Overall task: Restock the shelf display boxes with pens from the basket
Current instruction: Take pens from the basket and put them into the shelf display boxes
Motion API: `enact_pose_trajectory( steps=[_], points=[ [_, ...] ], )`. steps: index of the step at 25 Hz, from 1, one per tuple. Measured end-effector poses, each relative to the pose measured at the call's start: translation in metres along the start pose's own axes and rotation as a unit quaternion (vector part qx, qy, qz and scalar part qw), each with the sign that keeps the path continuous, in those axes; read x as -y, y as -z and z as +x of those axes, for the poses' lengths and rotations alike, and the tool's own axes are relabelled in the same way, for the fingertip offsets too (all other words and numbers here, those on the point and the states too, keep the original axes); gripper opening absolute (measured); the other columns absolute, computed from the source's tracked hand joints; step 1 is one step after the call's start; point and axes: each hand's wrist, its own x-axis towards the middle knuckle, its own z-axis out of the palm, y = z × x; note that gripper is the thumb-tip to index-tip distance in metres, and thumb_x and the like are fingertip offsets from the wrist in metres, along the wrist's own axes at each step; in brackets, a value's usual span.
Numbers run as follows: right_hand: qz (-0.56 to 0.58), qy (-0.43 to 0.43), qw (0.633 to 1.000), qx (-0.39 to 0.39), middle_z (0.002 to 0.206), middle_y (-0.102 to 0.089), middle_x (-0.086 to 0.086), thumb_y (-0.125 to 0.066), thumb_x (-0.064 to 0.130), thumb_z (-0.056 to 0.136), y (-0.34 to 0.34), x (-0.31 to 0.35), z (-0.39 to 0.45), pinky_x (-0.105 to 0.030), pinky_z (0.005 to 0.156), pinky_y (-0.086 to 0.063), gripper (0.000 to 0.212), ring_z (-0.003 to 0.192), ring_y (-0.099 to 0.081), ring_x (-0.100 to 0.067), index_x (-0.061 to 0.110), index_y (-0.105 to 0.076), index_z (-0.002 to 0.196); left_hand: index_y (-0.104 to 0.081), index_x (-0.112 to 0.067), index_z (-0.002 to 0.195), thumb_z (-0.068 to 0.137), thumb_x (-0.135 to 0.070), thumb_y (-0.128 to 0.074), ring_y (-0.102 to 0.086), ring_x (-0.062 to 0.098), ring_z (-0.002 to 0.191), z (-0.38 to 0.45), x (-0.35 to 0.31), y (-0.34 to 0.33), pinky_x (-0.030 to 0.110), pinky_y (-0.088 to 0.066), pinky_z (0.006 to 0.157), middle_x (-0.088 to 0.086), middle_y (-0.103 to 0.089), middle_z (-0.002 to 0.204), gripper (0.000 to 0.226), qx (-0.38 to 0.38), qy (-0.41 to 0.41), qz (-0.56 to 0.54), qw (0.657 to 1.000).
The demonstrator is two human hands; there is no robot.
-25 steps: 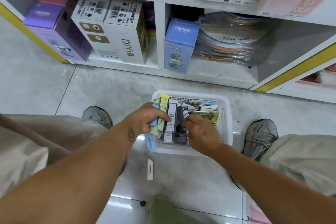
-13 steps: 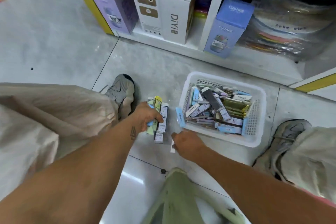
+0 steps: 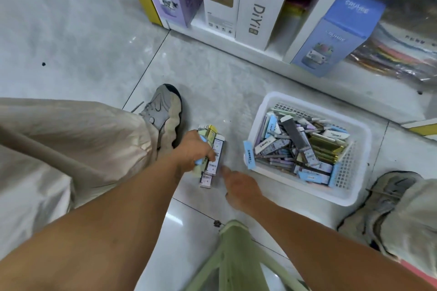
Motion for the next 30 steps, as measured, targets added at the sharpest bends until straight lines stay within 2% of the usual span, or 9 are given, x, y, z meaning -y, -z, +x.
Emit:
enact_pose_trajectory(
  steps=[3, 6, 11, 16, 19, 23, 25, 27, 30],
  points=[
    [0.147, 0.074, 0.985, 0.044, 0.121, -0.066, -0.009, -0.068, 0.01, 0.084, 0.049, 0.004, -0.012, -0.032, 0.089, -0.055, 0.048, 0.104, -0.066, -0.028, 0.021, -0.06, 0.13, -0.062, 0.014, 0.105, 0.056, 0.019, -0.079, -0.068, 0.045, 0.093, -0.016, -0.03, 0.018, 0.062, -0.055, 0.08, 0.032, -0.067, 0.102, 0.052, 0.019, -0.032, -0.016, 0.999],
    [0.221, 0.1, 0.968, -0.057, 0.1, -0.07, 0.003, -0.076, 0.01, 0.083, 0.137, -0.003, -0.035, -0.01, 0.073, -0.047, 0.028, 0.085, -0.066, -0.01, 0.022, -0.073, 0.108, -0.069, 0.004, 0.086, 0.056, 0.021, -0.076, -0.071, 0.036, 0.074, -0.055, -0.087, 0.04, 0.06, -0.057, 0.076, 0.024, -0.072, 0.087, 0.036, 0.027, -0.113, -0.018, 0.993],
    [0.402, 0.08, 0.868, -0.282, 0.071, -0.072, -0.001, -0.081, 0.005, 0.081, 0.307, -0.041, -0.111, -0.025, 0.063, -0.056, 0.023, 0.062, -0.065, -0.009, 0.025, -0.07, 0.085, -0.062, 0.005, 0.106, 0.058, 0.019, -0.078, -0.071, 0.041, 0.088, -0.147, -0.203, 0.062, 0.062, -0.056, 0.077, 0.027, -0.07, 0.1, 0.053, 0.04, -0.221, 0.014, 0.974],
    [0.502, 0.118, 0.773, -0.369, 0.082, -0.072, -0.021, -0.065, -0.006, 0.091, 0.399, -0.064, -0.18, -0.03, 0.073, -0.06, 0.008, 0.068, -0.074, -0.024, -0.002, -0.067, 0.097, -0.063, -0.002, 0.091, 0.059, 0.017, -0.078, -0.07, 0.033, 0.065, -0.225, -0.297, 0.061, 0.047, -0.06, 0.057, 0.019, -0.068, 0.078, 0.04, 0.014, -0.314, -0.019, 0.949],
    [0.508, 0.124, 0.752, -0.401, 0.093, -0.066, -0.024, -0.06, -0.011, 0.093, 0.43, -0.07, -0.202, -0.021, 0.066, -0.06, 0.012, 0.067, -0.074, -0.021, 0.0, -0.066, 0.094, -0.063, 0.0, 0.096, 0.062, 0.02, -0.074, -0.069, 0.035, 0.074, -0.245, -0.339, 0.055, 0.053, -0.06, 0.067, 0.022, -0.066, 0.088, 0.041, 0.006, -0.339, -0.082, 0.937],
    [0.492, 0.12, 0.738, -0.446, 0.091, -0.061, -0.021, -0.063, -0.012, 0.09, 0.464, -0.079, -0.212, -0.027, 0.07, -0.062, 0.012, 0.063, -0.073, -0.022, -0.002, -0.068, 0.093, -0.058, 0.004, 0.108, 0.066, 0.023, -0.068, -0.071, 0.033, 0.074, -0.249, -0.38, 0.043, 0.047, -0.06, 0.061, 0.022, -0.066, 0.099, 0.047, 0.031, -0.348, -0.181, 0.919],
    [0.467, 0.101, 0.739, -0.475, 0.09, -0.067, -0.018, -0.069, -0.006, 0.088, 0.479, -0.087, -0.209, -0.036, 0.079, -0.063, 0.009, 0.072, -0.075, -0.025, 0.003, -0.07, 0.085, -0.054, 0.006, 0.122, 0.065, 0.022, -0.068, -0.071, 0.036, 0.088, -0.24, -0.393, 0.038, 0.052, -0.06, 0.071, 0.023, -0.066, 0.113, 0.061, 0.044, -0.341, -0.207, 0.916],
    [0.367, 0.06, 0.778, -0.506, 0.084, -0.073, -0.01, -0.073, 0.005, 0.087, 0.492, -0.097, -0.2, -0.041, 0.079, -0.061, 0.013, 0.08, -0.075, -0.026, 0.013, -0.07, 0.077, -0.052, 0.006, 0.128, 0.064, 0.023, -0.069, -0.072, 0.038, 0.086, -0.227, -0.402, 0.037, 0.052, -0.06, 0.068, 0.025, -0.067, 0.111, 0.068, 0.043, -0.336, -0.218, 0.915],
    [0.146, -0.007, 0.849, -0.508, 0.083, -0.064, 0.006, -0.071, 0.011, 0.089, 0.501, -0.11, -0.178, -0.016, 0.066, -0.046, 0.013, 0.083, -0.065, -0.019, 0.023, -0.071, 0.093, -0.06, 0.006, 0.116, 0.069, 0.022, -0.065, -0.072, 0.036, 0.078, -0.214, -0.414, 0.042, 0.046, -0.059, 0.059, 0.024, -0.069, 0.103, 0.051, 0.037, -0.318, -0.211, 0.924]
  ],
)
